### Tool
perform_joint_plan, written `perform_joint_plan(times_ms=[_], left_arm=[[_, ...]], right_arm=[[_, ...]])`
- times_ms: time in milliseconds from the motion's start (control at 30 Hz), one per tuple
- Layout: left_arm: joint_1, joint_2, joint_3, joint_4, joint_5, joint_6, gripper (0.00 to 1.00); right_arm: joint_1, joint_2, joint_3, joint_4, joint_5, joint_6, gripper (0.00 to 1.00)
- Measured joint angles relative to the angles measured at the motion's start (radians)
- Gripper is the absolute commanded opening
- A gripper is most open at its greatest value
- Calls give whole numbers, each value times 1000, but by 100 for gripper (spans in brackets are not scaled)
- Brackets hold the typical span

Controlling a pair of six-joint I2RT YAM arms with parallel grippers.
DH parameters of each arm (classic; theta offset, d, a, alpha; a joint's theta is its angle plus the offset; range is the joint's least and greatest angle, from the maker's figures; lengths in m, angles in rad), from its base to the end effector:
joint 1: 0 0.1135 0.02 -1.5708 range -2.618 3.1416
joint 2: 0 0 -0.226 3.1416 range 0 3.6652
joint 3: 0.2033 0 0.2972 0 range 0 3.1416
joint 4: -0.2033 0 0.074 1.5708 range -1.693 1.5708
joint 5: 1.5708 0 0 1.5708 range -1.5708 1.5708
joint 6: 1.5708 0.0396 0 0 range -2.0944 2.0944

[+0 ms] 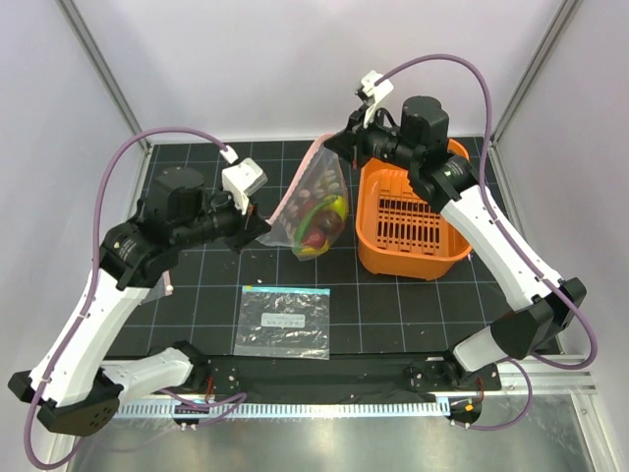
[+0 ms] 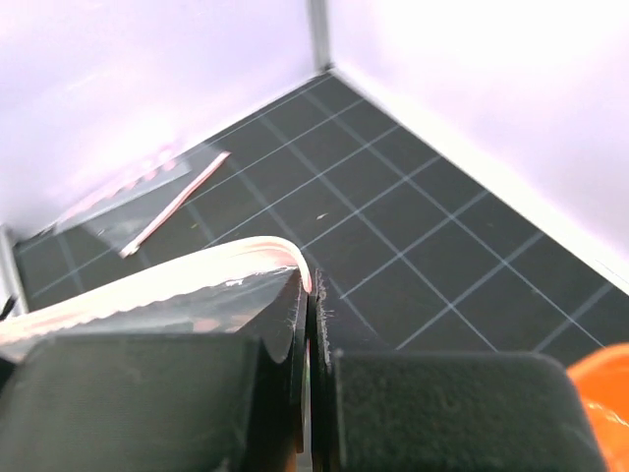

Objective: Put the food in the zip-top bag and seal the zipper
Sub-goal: Zip the zipper food storage bag at the center of the board, then place the zipper food storage bag at the center of the board.

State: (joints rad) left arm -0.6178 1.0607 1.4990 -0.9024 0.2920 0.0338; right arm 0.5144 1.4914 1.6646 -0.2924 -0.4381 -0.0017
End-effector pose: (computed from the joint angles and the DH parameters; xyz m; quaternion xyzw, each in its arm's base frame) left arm 0.1954 -0.1529 0.4385 0.3418 0.7730 -0.2682 0.4623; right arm 0.3291 0.2053 0.4350 -0.3258 0.6691 0.3215 0.5855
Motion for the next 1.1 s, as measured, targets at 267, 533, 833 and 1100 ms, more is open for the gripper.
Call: perform_joint_plan(times_ms=[267, 533, 833, 1100], left_arm=[[0, -37, -3, -37, -41, -8, 0], [0, -59, -12, -40, -75, -14, 0], [-2, -48, -14, -50, -145, -55, 4], [-2, 77, 85, -72, -186, -45, 5]], right_arm=[[-13, -4, -25, 74, 74, 66, 1], [-15, -13, -80, 135, 54, 90, 1], [-39, -21, -150, 219, -8, 132, 1], [-53, 58, -116, 308, -2, 179, 1]])
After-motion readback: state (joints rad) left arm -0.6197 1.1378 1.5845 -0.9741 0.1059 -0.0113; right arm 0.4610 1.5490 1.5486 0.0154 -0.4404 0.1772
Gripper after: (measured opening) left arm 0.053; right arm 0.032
